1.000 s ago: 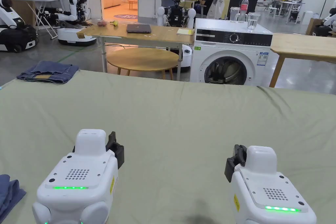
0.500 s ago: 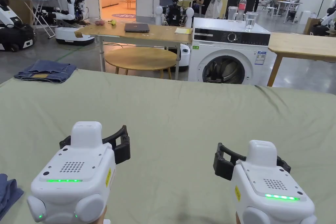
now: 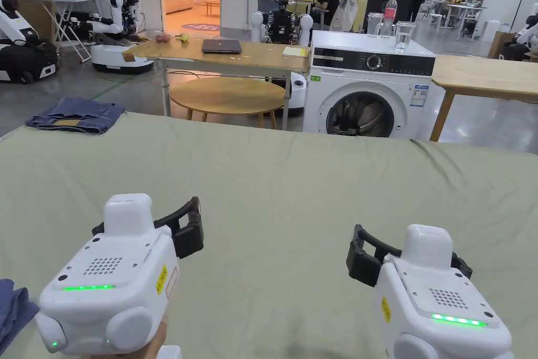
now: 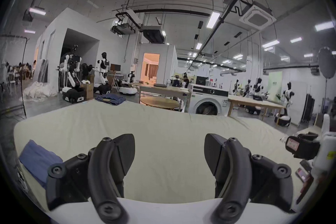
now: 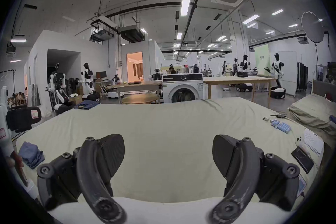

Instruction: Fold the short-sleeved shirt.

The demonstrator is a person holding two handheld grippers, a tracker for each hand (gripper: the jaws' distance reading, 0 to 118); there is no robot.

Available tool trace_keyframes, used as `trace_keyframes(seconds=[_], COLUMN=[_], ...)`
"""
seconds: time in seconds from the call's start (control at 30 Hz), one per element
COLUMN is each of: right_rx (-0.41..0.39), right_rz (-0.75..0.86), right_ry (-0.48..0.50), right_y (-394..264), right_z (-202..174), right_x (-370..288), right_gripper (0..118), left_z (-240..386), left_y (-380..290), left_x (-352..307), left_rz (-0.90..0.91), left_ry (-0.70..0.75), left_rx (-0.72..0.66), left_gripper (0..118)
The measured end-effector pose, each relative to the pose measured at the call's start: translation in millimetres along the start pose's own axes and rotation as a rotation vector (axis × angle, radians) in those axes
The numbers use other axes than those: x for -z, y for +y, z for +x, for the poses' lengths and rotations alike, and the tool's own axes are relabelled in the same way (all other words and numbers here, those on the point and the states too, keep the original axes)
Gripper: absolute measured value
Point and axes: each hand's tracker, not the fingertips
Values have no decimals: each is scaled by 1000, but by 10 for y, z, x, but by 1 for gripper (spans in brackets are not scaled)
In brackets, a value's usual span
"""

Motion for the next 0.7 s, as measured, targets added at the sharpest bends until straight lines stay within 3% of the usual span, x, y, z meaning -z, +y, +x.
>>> trace_keyframes(seconds=[0.2,0.37,0.47,0.6,0.7], right_rx=[-22,20,55,78,116], right_rz=[7,-4,-38,-52,-64], right_ry=[-95,-24,-59,-80,-42], right_y=[39,72,122,150,169], right_z=[-35,11,5,12,47], right_x=[33,18,59,75,68], right_gripper=[100,100,100,100,100], left_z=[5,126,183,192,170], left_y=[-29,-43,-25,-32,-28], left_x=[26,-3,31,39,43], left_rz=[12,64,19,5,-10], left_ry=[-33,-5,4,22,31], left_rx=[5,124,174,185,170], left_gripper=[79,79,79,79,79])
